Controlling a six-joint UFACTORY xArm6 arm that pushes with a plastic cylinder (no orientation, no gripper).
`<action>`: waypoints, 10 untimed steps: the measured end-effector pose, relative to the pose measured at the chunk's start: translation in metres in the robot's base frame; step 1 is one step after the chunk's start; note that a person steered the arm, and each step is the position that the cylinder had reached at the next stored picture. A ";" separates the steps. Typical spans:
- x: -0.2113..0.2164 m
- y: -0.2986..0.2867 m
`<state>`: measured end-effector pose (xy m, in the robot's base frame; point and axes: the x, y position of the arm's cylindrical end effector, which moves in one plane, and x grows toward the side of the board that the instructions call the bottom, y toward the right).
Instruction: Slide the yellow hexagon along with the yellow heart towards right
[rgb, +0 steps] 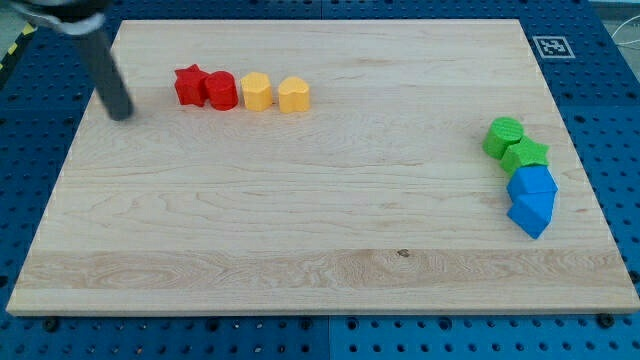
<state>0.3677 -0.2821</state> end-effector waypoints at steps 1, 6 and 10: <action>-0.020 -0.022; -0.040 0.148; -0.028 0.236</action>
